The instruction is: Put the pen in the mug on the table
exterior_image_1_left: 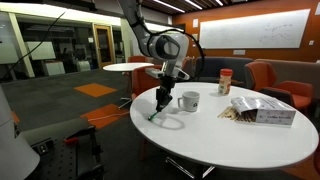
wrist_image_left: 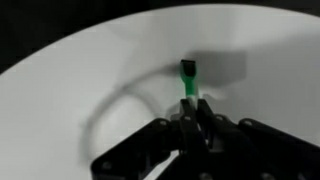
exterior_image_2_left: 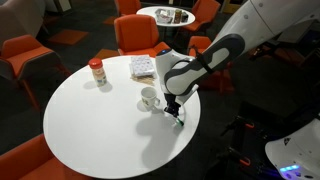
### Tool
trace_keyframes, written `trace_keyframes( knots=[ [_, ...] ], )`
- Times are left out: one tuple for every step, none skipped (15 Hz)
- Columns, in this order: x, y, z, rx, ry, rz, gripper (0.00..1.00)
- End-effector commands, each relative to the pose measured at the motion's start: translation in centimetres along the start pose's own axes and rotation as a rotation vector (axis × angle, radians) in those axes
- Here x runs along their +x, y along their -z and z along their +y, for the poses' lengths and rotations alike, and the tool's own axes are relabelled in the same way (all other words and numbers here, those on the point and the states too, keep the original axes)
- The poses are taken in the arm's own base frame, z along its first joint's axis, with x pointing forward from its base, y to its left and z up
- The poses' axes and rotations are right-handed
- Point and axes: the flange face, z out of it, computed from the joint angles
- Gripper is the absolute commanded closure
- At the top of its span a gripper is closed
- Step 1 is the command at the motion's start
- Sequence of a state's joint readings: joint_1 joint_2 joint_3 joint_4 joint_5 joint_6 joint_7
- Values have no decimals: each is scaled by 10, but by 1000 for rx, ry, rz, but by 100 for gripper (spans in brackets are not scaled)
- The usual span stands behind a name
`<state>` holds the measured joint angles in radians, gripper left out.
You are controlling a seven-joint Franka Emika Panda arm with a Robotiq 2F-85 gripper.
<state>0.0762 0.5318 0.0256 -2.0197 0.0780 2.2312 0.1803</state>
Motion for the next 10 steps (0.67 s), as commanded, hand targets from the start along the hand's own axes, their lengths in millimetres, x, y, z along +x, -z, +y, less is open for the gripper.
trace_keyframes(
  knots=[
    [21, -10, 9, 41, 12, 20, 99],
    [25, -12, 11, 51, 28, 36, 73],
    [28, -11, 13, 50, 41, 63, 73],
    [30, -8, 14, 40, 51, 93, 68],
    [27, -1, 13, 34, 76, 135, 60],
    [24, 7, 12, 34, 104, 167, 51],
    [20, 15, 10, 34, 122, 189, 43],
    [14, 26, 8, 37, 149, 210, 34],
    [7, 35, 6, 37, 174, 208, 26],
    [-3, 49, 6, 38, 191, 207, 17]
  ],
)
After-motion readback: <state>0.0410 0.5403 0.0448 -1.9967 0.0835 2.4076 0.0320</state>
